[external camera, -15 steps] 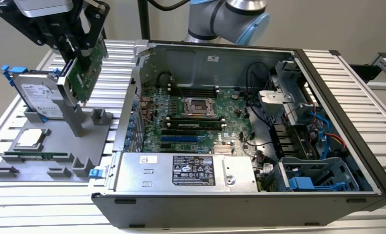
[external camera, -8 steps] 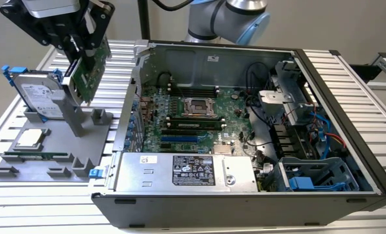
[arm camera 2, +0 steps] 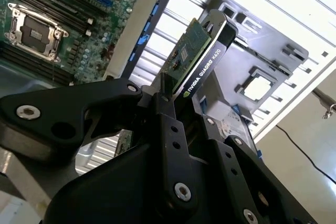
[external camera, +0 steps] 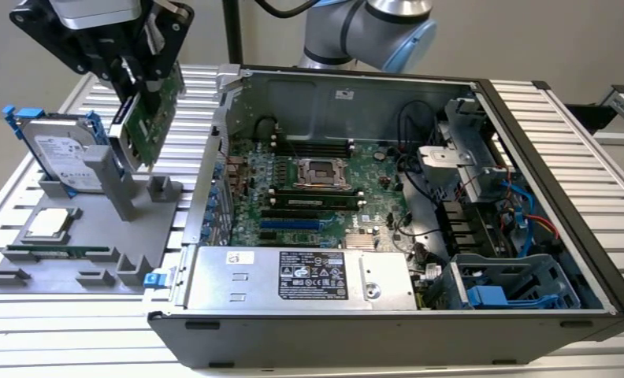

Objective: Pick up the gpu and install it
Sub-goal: 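Pick up the gpu and move the gpu toward the slot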

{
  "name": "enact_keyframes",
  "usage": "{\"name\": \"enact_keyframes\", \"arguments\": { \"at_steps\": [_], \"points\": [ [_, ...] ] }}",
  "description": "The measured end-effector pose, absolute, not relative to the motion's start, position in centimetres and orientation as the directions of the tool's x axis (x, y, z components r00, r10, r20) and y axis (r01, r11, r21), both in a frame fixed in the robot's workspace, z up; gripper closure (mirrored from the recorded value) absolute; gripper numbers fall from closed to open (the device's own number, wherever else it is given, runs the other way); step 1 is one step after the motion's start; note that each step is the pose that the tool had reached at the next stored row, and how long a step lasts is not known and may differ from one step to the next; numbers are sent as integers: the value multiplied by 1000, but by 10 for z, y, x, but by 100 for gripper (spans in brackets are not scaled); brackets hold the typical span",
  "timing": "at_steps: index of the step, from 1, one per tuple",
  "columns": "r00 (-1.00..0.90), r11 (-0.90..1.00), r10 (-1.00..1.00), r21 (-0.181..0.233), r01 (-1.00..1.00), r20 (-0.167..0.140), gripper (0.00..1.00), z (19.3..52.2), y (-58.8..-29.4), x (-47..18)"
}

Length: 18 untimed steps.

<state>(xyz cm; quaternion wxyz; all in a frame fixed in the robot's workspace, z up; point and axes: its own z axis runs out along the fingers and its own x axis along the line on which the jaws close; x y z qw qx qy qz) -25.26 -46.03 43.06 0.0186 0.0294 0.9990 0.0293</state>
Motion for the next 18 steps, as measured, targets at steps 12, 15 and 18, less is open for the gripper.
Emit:
{"name": "enact_keyframes", "arguments": {
  "at_steps": [12, 15, 18],
  "points": [
    [-998, 997, 60, 60, 58, -35, 100, 431, -460, -241],
    [-998, 997, 60, 60, 58, -35, 100, 431, -460, -238],
    [-998, 997, 60, 60, 58, -35, 100, 431, -460, -235]
  ]
}}
